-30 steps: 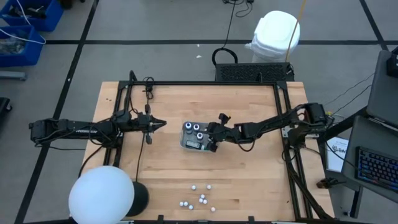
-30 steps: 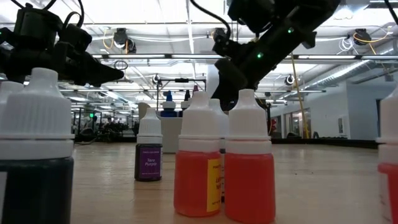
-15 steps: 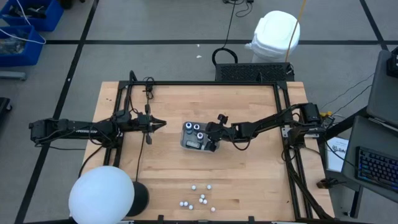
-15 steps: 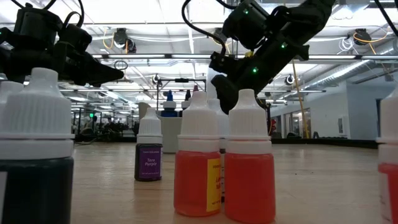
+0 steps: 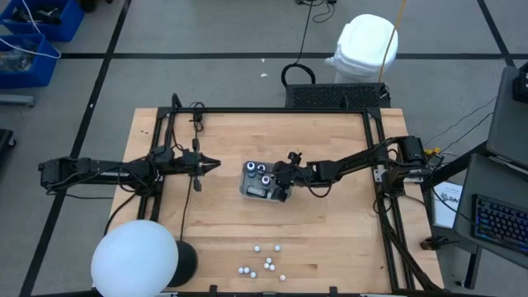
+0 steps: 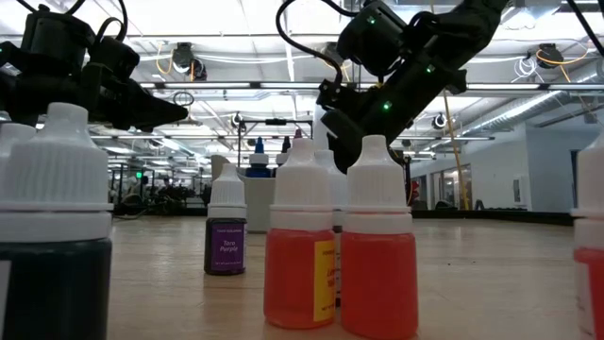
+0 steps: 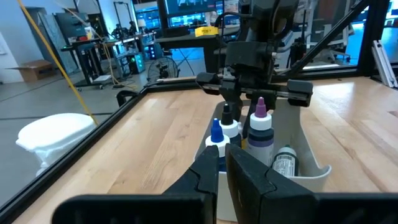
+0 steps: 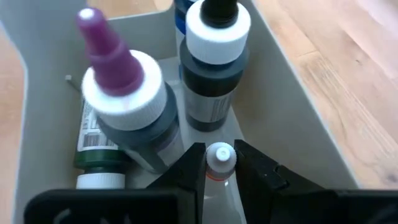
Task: Pick & Place food coloring
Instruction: Put the small orange food coloring bottle into the gray bin, then put the small green food coloring bottle into the gray bin
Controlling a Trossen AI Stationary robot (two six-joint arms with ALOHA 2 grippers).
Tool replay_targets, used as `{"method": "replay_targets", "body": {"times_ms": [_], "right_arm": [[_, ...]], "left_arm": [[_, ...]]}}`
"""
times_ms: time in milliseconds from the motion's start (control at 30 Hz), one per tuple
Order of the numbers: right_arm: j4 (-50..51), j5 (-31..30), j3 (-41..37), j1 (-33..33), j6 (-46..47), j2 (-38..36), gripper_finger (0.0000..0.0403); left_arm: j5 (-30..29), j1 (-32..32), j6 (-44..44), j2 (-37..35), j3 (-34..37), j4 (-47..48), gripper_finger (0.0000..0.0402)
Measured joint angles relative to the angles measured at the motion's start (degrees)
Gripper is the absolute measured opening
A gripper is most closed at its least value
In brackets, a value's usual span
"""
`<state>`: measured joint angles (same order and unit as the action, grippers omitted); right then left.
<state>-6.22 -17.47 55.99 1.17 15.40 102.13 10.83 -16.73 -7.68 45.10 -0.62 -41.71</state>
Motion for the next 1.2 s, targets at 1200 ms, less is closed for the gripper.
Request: {"method": "replay_targets", "body": {"times_ms": [1200], "right_arm": [[17.4, -10.3, 8.4, 14.0, -6.8, -18.3, 0.0090]], "left_arm": [[-0.4, 0.0, -1.0, 0.0, 0.0, 1.6, 0.0035]]}}
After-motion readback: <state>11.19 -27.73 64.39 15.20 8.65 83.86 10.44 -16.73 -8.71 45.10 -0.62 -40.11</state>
